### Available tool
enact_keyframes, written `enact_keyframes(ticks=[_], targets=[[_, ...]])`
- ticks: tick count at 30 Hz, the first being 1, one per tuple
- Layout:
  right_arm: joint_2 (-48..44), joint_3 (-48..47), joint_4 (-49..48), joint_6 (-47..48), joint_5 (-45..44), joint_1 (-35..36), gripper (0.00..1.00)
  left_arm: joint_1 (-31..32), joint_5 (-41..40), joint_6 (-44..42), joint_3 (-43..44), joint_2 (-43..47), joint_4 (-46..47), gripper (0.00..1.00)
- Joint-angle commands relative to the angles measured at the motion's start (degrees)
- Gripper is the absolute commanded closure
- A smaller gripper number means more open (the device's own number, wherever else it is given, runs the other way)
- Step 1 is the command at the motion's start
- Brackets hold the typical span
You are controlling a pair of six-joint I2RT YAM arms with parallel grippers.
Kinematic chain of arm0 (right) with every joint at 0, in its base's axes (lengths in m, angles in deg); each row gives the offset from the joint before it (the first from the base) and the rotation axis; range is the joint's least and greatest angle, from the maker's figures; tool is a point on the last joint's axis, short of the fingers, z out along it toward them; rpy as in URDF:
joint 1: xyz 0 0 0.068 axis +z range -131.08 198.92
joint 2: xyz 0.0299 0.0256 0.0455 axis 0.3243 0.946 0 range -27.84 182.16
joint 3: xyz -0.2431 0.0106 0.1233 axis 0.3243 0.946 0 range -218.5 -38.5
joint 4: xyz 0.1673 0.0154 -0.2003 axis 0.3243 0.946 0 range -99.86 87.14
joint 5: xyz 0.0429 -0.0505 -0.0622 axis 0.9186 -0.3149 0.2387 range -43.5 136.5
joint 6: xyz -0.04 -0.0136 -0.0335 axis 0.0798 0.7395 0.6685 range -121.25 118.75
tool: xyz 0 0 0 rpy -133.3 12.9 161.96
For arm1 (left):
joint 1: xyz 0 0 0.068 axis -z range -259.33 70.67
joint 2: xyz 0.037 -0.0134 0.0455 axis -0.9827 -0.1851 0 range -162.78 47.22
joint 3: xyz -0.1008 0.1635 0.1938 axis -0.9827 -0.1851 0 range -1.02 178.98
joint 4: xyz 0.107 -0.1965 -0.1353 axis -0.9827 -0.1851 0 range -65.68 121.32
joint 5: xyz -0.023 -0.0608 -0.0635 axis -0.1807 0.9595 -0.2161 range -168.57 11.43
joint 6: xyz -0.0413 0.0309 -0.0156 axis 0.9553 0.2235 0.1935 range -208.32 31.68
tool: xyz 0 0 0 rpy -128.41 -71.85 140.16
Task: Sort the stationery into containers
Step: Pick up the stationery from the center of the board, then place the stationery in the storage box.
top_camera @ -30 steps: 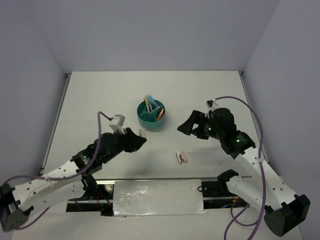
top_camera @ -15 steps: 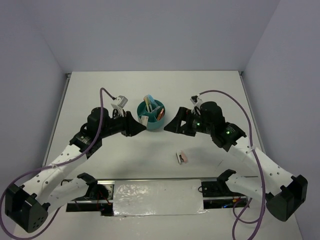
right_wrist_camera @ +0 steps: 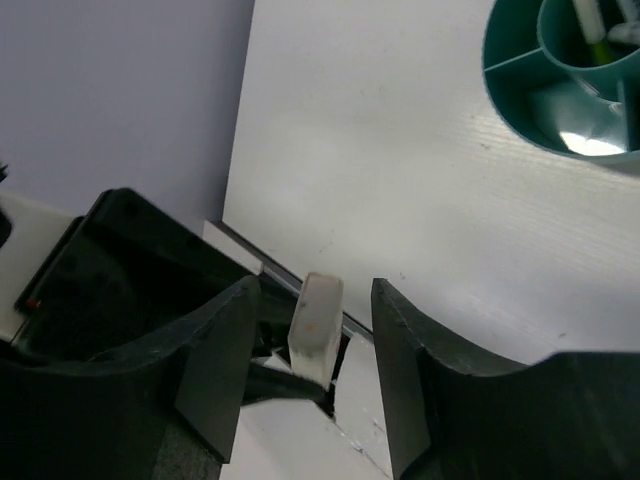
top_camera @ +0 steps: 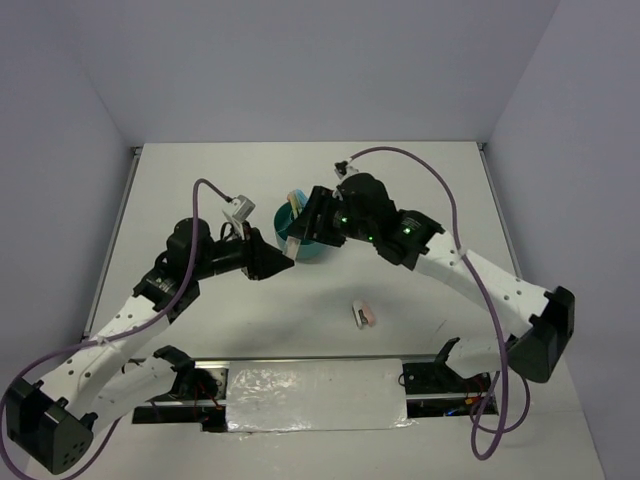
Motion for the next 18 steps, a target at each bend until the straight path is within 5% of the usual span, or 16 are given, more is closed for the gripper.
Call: enact_keyframes(ticks=[1,9,10,13,16,17,18], targets=[[4.18,-5.31,1.22,-0.96,-2.93,2.43,0.45,-0.04,1.56,-0.49,0.49,1.48,2.72,1.0],[8.14,-8.75,2.1,-2.1,-3.19,5.07,0.69,-0.04,-3.44,-2.16,1.63,1.04,-2.54,0.99],[7.88,-8.48,1.92,-2.36,-3.19,5.07,0.78,-0.04,-4.58,-2.6,1.72,0.78,-3.6,0.99],[7.62,-8.04,2.18,-2.8,-3.28,5.16,0.94,-0.13,-7.05,-3.22,2.33,0.43,-5.28,0.9],[7.7,-7.43,1.92,-2.98,-3.19,5.16,1.0,-0.12,-9.68,-3.92,3.04,-0.19,-7.21,0.8],[7.96,-7.43,2.01,-2.98,-3.19,5.16,1.0,-0.13,-11.52,-3.92,3.56,-0.45,-8.35,0.64],[8.05,-7.43,1.92,-2.98,-3.37,5.16,1.0,-0.13,-12.49,-3.92,3.83,-0.63,-9.05,0.64]])
